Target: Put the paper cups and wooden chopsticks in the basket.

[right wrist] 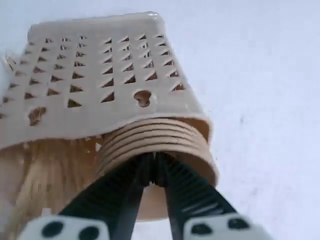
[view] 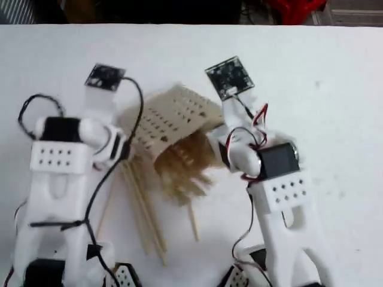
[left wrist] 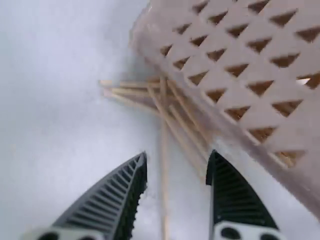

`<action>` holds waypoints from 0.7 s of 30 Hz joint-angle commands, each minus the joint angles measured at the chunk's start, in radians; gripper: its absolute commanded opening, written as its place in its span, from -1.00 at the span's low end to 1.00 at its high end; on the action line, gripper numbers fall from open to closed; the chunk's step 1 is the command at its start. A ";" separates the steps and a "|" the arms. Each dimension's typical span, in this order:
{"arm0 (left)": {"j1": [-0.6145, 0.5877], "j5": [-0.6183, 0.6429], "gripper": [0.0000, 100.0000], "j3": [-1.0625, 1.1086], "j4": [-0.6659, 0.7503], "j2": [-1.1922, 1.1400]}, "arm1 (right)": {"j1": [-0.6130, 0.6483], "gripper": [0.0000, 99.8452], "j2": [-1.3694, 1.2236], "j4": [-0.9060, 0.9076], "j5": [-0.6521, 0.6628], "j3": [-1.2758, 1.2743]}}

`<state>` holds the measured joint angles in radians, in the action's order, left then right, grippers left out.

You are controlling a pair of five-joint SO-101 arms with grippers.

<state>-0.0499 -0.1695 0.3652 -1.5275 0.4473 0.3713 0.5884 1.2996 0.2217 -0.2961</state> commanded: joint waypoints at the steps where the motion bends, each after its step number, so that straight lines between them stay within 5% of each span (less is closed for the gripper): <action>1: 0.030 0.051 -0.59 -0.204 0.038 -0.154 | 0.061 -0.97 -0.160 0.044 -0.009 0.301; 7: -0.054 0.041 -0.59 -0.477 0.034 -0.432 | 0.142 -0.97 -0.601 0.182 -0.009 0.872; 14: -0.202 -0.126 -0.59 -0.717 -0.117 -0.610 | 0.176 -0.97 -1.007 0.438 -0.006 1.507; 21: -0.228 -0.160 -0.59 -0.732 -0.143 -0.622 | -0.001 -0.97 -0.808 0.432 -0.003 1.313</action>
<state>-0.2555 -0.3122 -0.3176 -1.6579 -0.1803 0.4618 -0.3567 1.7277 0.2202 1.1063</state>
